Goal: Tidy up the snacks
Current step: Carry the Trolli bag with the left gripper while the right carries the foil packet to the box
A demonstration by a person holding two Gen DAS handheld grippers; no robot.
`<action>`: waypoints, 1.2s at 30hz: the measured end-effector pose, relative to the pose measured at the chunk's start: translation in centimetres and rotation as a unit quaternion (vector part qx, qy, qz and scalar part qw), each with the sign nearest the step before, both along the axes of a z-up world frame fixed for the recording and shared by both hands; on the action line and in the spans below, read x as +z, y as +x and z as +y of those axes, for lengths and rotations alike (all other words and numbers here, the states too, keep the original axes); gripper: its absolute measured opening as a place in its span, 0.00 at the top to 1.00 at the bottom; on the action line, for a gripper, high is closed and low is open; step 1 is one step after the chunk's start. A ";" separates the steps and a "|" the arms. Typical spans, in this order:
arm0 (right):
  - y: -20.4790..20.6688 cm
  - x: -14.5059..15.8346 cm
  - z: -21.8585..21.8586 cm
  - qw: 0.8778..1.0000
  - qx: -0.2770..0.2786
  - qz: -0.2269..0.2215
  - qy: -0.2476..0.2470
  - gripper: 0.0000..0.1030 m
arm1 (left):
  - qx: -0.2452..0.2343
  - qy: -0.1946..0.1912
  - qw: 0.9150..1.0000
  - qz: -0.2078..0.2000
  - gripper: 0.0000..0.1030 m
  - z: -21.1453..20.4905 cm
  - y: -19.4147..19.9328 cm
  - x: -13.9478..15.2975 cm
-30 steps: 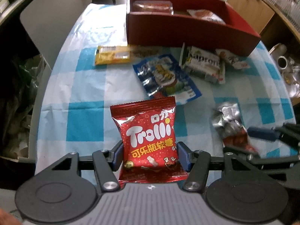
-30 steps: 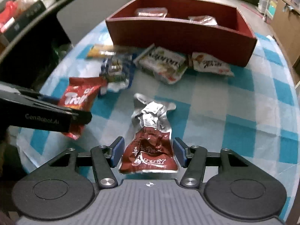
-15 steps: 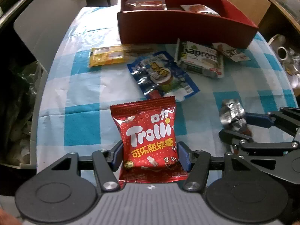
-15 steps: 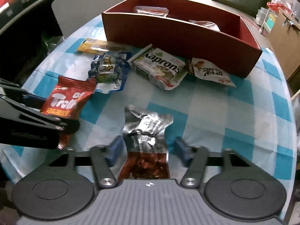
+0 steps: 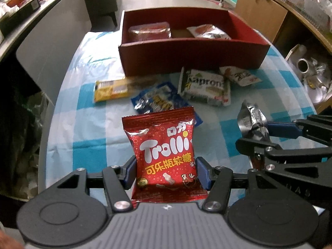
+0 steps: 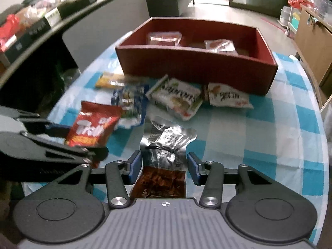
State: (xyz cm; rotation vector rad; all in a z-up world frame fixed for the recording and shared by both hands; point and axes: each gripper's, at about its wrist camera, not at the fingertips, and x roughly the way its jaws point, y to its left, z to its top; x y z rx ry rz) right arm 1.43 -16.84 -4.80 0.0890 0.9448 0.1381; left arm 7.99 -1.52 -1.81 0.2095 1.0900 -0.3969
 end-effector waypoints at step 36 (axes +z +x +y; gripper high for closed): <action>7.6 6.2 -3.9 0.994 -0.037 -0.105 0.012 0.46 | 0.034 -0.012 0.987 -0.159 0.49 -4.3 8.1 6.7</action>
